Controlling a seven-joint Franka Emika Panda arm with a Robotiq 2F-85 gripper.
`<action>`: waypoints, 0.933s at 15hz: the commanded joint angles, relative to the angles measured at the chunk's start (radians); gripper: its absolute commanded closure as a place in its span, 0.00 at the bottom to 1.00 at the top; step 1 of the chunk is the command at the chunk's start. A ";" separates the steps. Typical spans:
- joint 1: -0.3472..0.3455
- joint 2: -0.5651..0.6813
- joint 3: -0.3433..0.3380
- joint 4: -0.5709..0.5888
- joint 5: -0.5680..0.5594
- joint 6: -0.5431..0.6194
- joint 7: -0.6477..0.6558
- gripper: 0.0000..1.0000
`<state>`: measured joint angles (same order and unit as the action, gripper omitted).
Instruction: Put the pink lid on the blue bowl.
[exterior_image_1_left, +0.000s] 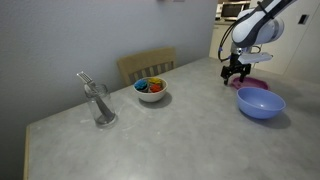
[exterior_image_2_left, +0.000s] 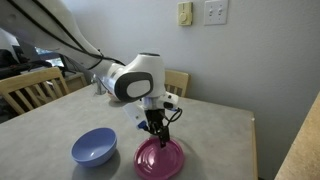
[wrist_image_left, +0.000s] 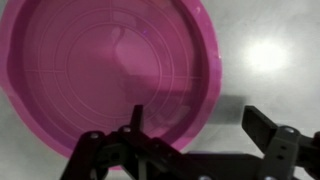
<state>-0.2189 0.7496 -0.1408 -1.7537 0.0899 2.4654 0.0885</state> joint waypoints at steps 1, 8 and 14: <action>-0.022 0.017 0.016 0.016 0.030 -0.029 -0.010 0.00; -0.019 0.020 0.018 0.019 0.035 -0.034 -0.012 0.31; -0.018 0.013 0.022 0.028 0.031 -0.053 -0.021 0.74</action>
<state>-0.2213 0.7523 -0.1317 -1.7329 0.1062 2.4330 0.0885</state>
